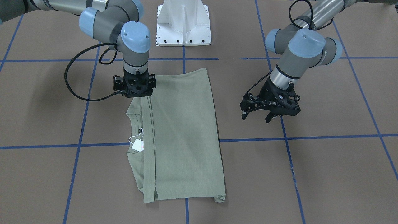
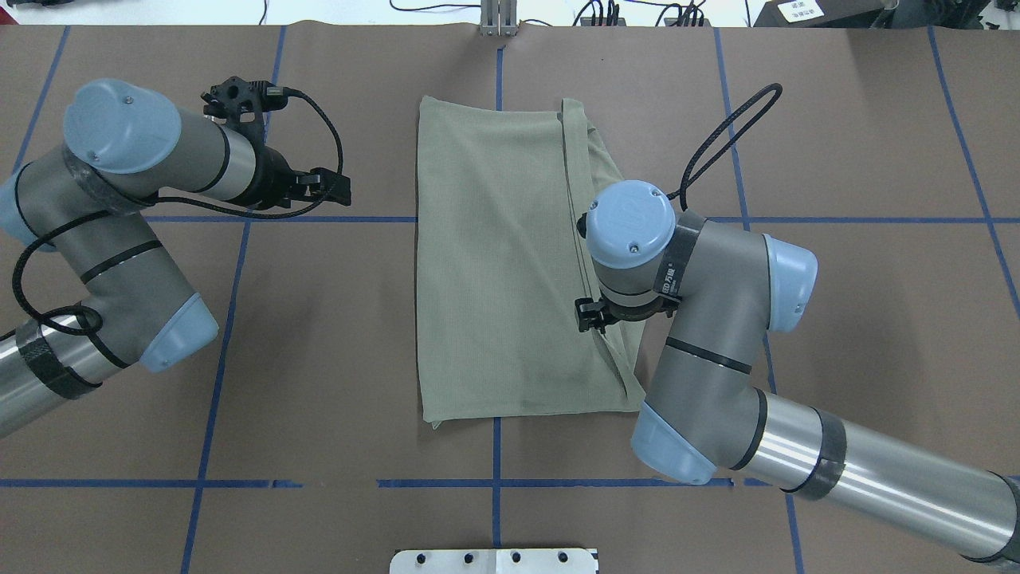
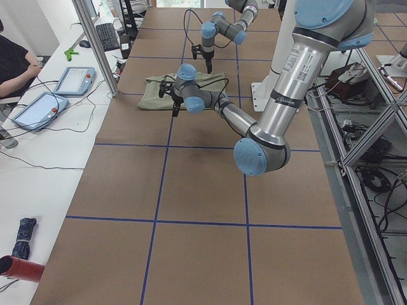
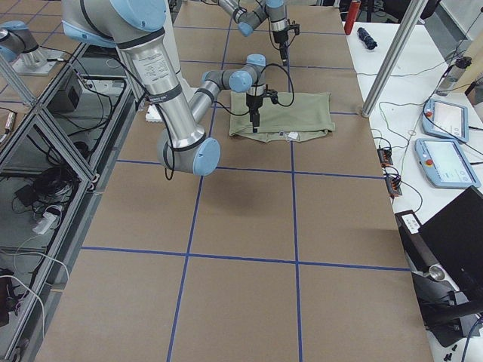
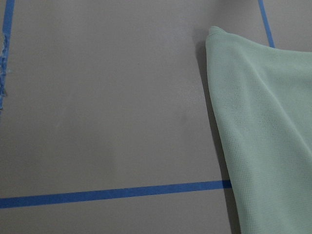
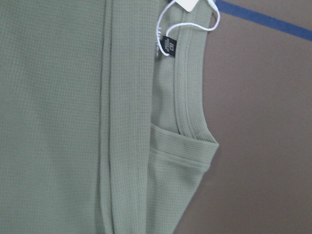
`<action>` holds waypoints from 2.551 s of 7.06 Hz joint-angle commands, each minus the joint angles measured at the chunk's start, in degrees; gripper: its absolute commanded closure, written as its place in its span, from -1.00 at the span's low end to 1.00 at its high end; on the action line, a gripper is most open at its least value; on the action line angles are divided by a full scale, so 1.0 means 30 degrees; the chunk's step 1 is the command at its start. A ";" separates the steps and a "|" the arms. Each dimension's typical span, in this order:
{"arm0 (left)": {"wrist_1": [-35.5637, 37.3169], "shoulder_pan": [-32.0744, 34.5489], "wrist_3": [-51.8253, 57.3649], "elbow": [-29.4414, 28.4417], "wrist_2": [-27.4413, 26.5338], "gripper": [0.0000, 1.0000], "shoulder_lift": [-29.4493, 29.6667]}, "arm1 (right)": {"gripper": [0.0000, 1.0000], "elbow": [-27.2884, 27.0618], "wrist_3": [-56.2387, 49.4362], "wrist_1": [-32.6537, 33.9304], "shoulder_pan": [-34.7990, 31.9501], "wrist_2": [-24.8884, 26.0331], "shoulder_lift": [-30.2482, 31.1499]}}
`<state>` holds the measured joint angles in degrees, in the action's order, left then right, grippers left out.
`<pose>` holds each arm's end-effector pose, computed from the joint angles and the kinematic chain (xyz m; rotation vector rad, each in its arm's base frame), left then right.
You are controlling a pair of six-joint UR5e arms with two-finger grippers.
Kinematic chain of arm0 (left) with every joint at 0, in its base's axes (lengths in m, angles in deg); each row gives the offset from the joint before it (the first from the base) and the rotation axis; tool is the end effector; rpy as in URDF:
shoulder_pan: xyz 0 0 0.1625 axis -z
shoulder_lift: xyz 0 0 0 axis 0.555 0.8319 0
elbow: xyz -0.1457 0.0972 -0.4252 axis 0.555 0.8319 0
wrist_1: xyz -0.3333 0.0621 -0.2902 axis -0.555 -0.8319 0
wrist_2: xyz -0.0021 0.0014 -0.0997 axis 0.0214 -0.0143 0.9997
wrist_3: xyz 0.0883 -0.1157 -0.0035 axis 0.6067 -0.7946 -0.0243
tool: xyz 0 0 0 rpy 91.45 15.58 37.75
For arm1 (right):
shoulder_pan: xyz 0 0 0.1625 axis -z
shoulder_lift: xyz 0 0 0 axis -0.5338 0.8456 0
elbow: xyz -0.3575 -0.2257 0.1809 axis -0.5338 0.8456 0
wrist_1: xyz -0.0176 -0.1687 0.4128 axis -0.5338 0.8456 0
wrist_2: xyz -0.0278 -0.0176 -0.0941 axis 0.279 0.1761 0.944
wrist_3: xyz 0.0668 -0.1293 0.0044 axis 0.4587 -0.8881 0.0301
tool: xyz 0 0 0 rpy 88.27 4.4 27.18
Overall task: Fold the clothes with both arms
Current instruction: 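Grasp the side edge with the right gripper and fold it across the shirt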
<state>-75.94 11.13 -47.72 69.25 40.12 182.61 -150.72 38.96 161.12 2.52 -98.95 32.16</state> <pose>0.4641 -0.5754 0.3571 0.3286 1.0232 -0.0868 -0.5841 -0.4462 0.3286 0.0630 -0.5431 -0.1717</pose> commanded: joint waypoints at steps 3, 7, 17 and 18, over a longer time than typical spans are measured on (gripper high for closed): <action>-0.0014 -0.0093 -0.0005 -0.0221 -0.0034 -1.00 0.0080 | -1.00 0.1311 -0.0043 -0.0780 0.0101 -0.0656 -0.0131; -0.0014 -0.0094 -0.0064 -0.0221 -0.0034 -1.00 0.0167 | -1.00 0.1340 -0.0043 -0.0751 0.0306 -0.1100 0.0131; 0.0073 -0.0240 -0.0211 0.0188 -0.0063 -1.00 0.0343 | -1.00 -0.0743 -0.1068 -0.0867 -0.2267 -0.1071 0.1551; 0.0073 -0.0240 -0.0094 0.0450 -0.0121 -1.00 0.0169 | -1.00 0.0130 -0.1359 -0.1448 -0.2417 -0.1012 0.0495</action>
<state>-75.73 10.40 -48.33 69.86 39.88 183.51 -152.45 35.60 158.17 -3.73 -102.16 37.34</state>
